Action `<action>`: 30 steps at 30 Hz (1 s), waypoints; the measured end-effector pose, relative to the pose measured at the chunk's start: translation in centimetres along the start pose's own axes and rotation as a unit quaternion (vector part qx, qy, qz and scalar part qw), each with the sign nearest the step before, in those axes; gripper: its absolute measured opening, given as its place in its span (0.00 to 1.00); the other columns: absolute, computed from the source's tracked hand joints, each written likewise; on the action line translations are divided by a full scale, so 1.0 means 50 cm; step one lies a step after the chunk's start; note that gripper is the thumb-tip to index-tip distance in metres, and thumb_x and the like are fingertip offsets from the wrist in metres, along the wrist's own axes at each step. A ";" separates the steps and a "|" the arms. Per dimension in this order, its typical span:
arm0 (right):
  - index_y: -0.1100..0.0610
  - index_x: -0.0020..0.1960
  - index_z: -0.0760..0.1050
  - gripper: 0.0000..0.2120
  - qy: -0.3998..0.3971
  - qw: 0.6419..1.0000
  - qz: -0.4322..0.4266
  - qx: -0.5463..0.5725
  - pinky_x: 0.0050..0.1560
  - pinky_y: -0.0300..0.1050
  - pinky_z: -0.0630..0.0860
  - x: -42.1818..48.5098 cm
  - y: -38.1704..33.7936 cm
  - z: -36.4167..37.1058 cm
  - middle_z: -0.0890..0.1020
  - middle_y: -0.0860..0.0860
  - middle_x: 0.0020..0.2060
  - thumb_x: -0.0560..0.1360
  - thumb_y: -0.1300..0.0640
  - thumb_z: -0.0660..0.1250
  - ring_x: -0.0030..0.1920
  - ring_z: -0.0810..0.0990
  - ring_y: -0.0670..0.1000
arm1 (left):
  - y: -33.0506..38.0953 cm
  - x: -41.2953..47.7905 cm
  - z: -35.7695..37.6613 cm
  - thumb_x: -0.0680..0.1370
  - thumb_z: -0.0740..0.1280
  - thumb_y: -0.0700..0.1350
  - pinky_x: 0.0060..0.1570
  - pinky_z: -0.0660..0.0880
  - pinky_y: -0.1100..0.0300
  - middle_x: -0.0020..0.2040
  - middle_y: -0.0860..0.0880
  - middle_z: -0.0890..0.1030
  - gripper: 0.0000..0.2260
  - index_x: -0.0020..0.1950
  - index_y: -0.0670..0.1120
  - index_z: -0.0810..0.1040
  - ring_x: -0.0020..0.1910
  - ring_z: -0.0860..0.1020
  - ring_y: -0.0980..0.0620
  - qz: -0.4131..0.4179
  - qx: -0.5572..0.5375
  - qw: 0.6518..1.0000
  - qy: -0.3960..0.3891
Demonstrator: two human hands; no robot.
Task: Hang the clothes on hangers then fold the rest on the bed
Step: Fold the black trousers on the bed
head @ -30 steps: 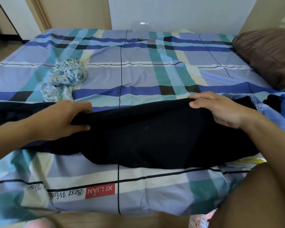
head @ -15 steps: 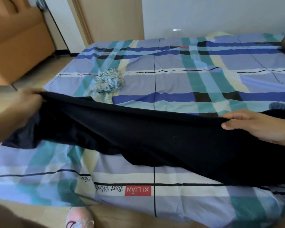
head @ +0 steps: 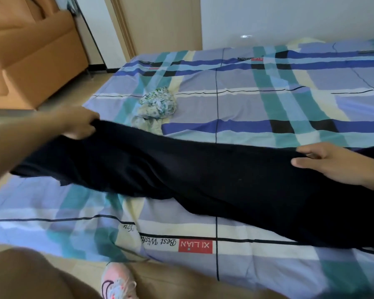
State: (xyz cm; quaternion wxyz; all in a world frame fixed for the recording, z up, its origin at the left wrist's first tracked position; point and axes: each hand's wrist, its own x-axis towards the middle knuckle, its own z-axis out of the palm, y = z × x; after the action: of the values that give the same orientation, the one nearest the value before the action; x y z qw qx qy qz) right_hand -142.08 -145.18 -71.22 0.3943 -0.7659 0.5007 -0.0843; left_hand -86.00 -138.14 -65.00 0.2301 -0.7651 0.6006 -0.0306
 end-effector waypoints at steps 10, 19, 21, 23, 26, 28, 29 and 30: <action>0.48 0.45 0.77 0.06 0.030 0.988 0.023 -0.151 0.58 0.56 0.78 0.054 0.073 0.022 0.83 0.47 0.46 0.77 0.48 0.72 0.52 0.82 0.51 | 0.401 -0.064 0.086 0.76 0.66 0.53 0.53 0.72 0.52 0.54 0.51 0.73 0.13 0.57 0.50 0.75 0.53 0.73 0.48 0.390 -0.184 0.880 0.199; 0.53 0.67 0.71 0.25 0.171 0.948 -0.083 -0.257 0.52 0.55 0.77 0.070 -0.036 0.102 0.75 0.50 0.55 0.74 0.47 0.72 0.54 0.80 0.57 | 0.317 -0.091 0.145 0.80 0.62 0.60 0.52 0.70 0.54 0.53 0.54 0.71 0.13 0.56 0.53 0.72 0.52 0.70 0.52 0.367 -0.154 0.905 0.150; 0.51 0.66 0.71 0.24 0.132 0.961 -0.121 -0.209 0.54 0.55 0.77 0.079 -0.087 0.142 0.72 0.46 0.53 0.73 0.47 0.72 0.53 0.80 0.54 | 0.283 -0.081 0.156 0.80 0.61 0.59 0.52 0.69 0.53 0.53 0.53 0.72 0.11 0.54 0.53 0.72 0.52 0.70 0.50 0.323 -0.145 0.919 0.172; 0.47 0.66 0.70 0.23 0.089 0.966 -0.155 -0.187 0.55 0.56 0.77 0.102 -0.147 0.197 0.72 0.44 0.53 0.73 0.46 0.71 0.53 0.78 0.49 | 0.240 -0.078 0.176 0.79 0.62 0.58 0.52 0.68 0.53 0.54 0.53 0.72 0.11 0.55 0.52 0.73 0.54 0.71 0.50 0.260 -0.143 0.938 0.178; 0.45 0.66 0.70 0.23 0.030 0.964 -0.208 -0.160 0.58 0.52 0.76 0.154 -0.240 0.276 0.73 0.43 0.55 0.74 0.48 0.73 0.55 0.76 0.44 | 0.174 -0.083 0.213 0.78 0.65 0.57 0.55 0.69 0.52 0.57 0.51 0.72 0.15 0.60 0.51 0.72 0.56 0.71 0.48 0.151 -0.161 0.959 0.178; 0.45 0.67 0.70 0.23 0.000 0.959 -0.233 -0.159 0.60 0.51 0.75 0.195 -0.296 0.324 0.73 0.43 0.56 0.75 0.48 0.73 0.57 0.75 0.44 | 0.125 -0.085 0.241 0.77 0.67 0.58 0.57 0.70 0.51 0.59 0.50 0.70 0.20 0.65 0.50 0.71 0.58 0.70 0.46 0.075 -0.176 0.966 0.175; 0.46 0.67 0.70 0.23 -0.012 0.958 -0.241 -0.154 0.60 0.50 0.75 0.219 -0.321 0.344 0.73 0.44 0.56 0.75 0.48 0.72 0.58 0.74 0.44 | 0.098 -0.084 0.256 0.76 0.67 0.59 0.58 0.69 0.50 0.61 0.49 0.70 0.22 0.67 0.50 0.69 0.60 0.70 0.45 0.039 -0.180 0.967 0.175; 0.47 0.67 0.70 0.23 -0.019 0.958 -0.246 -0.149 0.61 0.50 0.74 0.243 -0.345 0.364 0.73 0.44 0.57 0.75 0.48 0.73 0.58 0.74 0.44 | 0.071 -0.083 0.272 0.76 0.67 0.59 0.60 0.69 0.49 0.62 0.49 0.69 0.24 0.68 0.50 0.69 0.62 0.69 0.44 0.001 -0.183 0.967 0.175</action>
State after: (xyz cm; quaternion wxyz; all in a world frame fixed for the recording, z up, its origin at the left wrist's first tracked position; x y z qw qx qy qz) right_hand -114.58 -142.63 -74.85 0.2519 -0.9170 0.2964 -0.0886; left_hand -85.94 -130.60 -77.56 -0.0228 -0.7762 0.6277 -0.0537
